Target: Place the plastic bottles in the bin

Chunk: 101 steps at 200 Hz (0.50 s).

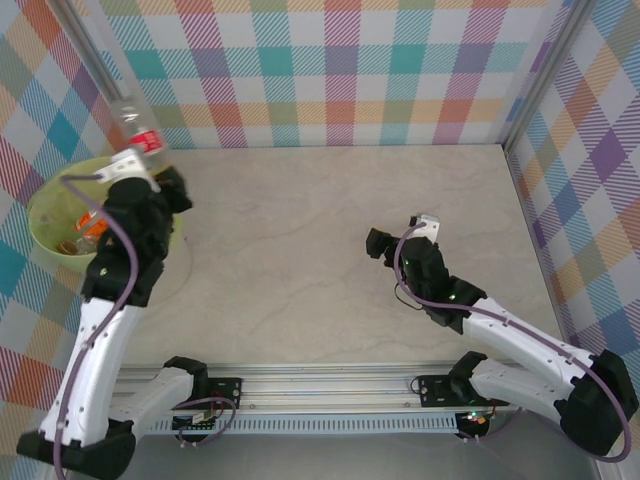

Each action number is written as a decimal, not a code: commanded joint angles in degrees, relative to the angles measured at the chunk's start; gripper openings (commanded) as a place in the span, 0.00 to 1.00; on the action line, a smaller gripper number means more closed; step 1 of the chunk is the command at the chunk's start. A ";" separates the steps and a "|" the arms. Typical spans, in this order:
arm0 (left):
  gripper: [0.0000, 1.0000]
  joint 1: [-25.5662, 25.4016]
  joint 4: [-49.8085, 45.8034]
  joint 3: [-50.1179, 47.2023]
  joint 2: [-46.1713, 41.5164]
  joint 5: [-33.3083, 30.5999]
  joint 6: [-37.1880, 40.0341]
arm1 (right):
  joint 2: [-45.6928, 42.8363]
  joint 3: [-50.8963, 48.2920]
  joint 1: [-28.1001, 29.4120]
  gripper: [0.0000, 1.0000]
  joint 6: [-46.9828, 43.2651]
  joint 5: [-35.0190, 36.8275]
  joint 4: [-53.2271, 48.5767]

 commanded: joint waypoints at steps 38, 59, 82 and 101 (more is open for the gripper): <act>0.37 14.38 -14.55 -4.03 -1.11 -5.27 -10.56 | 2.04 3.71 -0.65 1.00 -5.26 -0.30 2.07; 0.89 14.61 -15.32 -1.92 0.45 0.11 -11.01 | 1.27 4.35 -0.73 1.00 -6.41 -0.35 0.13; 1.00 13.94 -13.49 -0.66 -1.36 2.94 -10.08 | -1.33 4.42 -1.12 1.00 -8.09 1.23 -2.83; 1.00 12.22 -12.86 1.23 -2.75 4.22 -9.40 | -4.81 3.55 -2.36 1.00 -9.41 3.53 -5.18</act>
